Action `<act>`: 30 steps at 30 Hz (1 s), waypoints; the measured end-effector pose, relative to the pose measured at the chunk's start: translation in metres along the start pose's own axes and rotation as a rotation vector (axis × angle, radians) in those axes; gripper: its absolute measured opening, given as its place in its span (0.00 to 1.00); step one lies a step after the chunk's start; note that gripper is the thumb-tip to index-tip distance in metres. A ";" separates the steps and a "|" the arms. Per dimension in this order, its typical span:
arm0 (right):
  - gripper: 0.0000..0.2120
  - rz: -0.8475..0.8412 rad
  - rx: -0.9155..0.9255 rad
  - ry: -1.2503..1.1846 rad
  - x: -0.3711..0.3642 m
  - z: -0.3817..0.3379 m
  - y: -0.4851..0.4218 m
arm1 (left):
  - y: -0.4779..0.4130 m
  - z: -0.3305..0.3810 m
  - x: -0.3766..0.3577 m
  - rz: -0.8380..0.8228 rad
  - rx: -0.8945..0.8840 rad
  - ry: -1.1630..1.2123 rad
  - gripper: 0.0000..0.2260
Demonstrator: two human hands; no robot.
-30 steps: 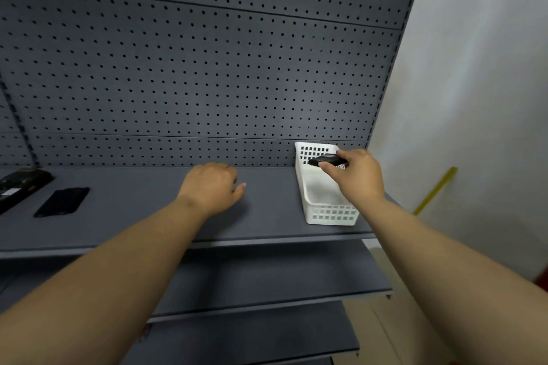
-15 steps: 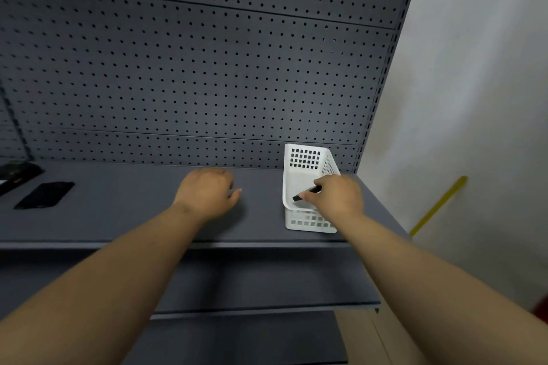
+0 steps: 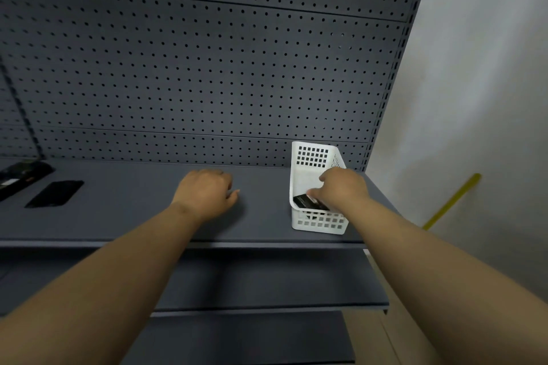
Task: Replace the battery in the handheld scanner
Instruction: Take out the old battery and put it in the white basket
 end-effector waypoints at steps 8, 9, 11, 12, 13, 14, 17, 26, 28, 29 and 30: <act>0.25 0.208 0.121 -0.258 0.022 -0.025 0.011 | 0.004 -0.005 0.012 0.031 0.015 0.003 0.15; 0.26 0.211 0.153 -0.261 0.022 -0.033 0.012 | 0.006 -0.006 0.013 0.036 0.015 0.006 0.15; 0.28 0.188 0.202 -0.247 0.022 -0.052 0.015 | 0.010 -0.010 0.017 0.039 0.017 0.004 0.15; 0.29 0.170 0.217 -0.235 0.022 -0.061 0.017 | 0.011 -0.014 0.018 0.037 0.020 0.001 0.15; 0.30 0.157 0.230 -0.221 0.022 -0.070 0.019 | 0.013 -0.018 0.020 0.036 0.023 0.000 0.15; 0.30 0.153 0.244 -0.206 0.022 -0.079 0.021 | 0.015 -0.024 0.022 0.036 0.028 0.000 0.16; 0.30 0.157 0.276 -0.181 0.021 -0.108 0.025 | 0.021 -0.045 0.028 0.038 0.036 -0.003 0.16; 0.31 0.092 0.265 -0.184 0.004 -0.230 0.031 | 0.048 -0.156 0.038 0.028 0.027 0.000 0.17; 0.31 0.066 0.253 -0.194 -0.001 -0.262 0.036 | 0.055 -0.187 0.041 0.010 0.030 -0.017 0.18; 0.31 0.055 0.244 -0.200 -0.004 -0.277 0.038 | 0.059 -0.202 0.042 0.006 0.032 -0.025 0.18; 0.30 0.051 0.238 -0.208 -0.006 -0.291 0.040 | 0.062 -0.217 0.043 0.003 0.034 -0.032 0.18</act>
Point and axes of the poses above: each hand's wrist, its own y-axis away from the middle knuckle, its own x-axis out of the back of the hand, z = x × y, the point moved 3 cm from there along -y, towards the middle knuckle, and after that the axes turned 1 degree about y, right-handed, at the moved point
